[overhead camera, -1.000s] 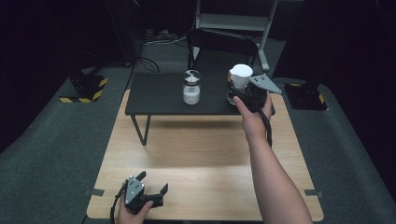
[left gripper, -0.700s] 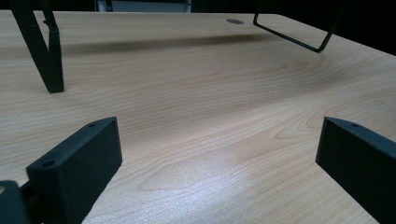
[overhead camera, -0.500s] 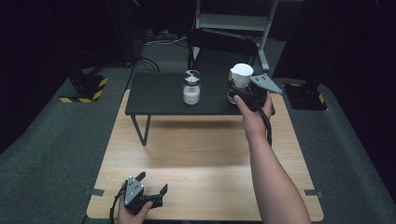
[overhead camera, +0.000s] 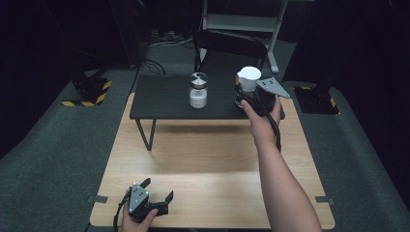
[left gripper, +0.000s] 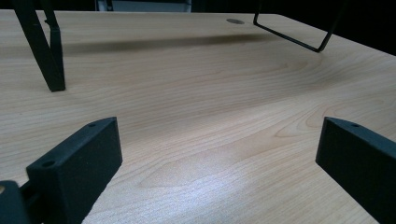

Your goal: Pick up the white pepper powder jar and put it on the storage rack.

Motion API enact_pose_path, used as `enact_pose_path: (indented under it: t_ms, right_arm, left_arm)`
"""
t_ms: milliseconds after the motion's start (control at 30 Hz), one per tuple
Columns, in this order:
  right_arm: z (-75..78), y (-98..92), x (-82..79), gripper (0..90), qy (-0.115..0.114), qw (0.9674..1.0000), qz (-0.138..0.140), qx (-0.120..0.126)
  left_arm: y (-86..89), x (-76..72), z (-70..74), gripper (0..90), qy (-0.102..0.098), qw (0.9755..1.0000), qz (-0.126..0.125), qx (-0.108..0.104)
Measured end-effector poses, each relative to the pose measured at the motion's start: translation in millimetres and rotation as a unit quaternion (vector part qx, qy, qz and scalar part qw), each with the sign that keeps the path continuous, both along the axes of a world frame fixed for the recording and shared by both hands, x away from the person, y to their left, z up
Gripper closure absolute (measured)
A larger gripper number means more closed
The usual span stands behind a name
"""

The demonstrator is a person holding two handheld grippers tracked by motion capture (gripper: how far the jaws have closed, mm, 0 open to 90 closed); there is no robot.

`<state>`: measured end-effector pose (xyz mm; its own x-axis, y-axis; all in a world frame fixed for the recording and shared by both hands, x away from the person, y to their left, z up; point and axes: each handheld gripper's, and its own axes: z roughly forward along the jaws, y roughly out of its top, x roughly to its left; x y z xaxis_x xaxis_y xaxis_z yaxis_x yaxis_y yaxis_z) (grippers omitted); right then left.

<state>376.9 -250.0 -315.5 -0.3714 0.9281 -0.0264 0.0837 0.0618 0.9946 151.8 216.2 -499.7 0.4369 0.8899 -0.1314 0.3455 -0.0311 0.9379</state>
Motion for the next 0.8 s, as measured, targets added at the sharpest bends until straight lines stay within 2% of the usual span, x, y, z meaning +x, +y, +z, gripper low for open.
enact_pose_path:
  t_ms: [333, 400, 567, 700, 800]
  right_arm:
    - [3.1, -0.1, -0.2, 27.2, 0.005, 0.9999, 0.001, -0.012]
    - [3.7, -1.0, -0.3, 22.7, 0.011, 0.9998, 0.003, -0.013]
    - [2.6, -0.6, -2.2, 16.3, 0.009, 0.9999, 0.002, -0.012]
    - [-2.8, 2.0, -4.4, 0.9, 0.002, 0.9999, -0.007, -0.011]
    - [-5.0, 0.7, -5.0, 0.0, 0.002, 0.9999, -0.003, -0.011]
  left_arm:
    - [0.7, 0.9, 0.6, 0.7, 0.003, 1.0, -0.001, -0.001]
    - [0.5, 1.0, 0.8, 0.7, 0.003, 1.0, -0.001, 0.0]
    - [0.5, 1.3, 0.9, 0.7, 0.004, 1.0, -0.002, 0.0]
    - [0.4, 1.7, 1.4, 0.7, 0.004, 1.0, -0.003, 0.002]
    - [0.4, 1.8, 1.4, 0.7, 0.004, 1.0, -0.003, 0.002]
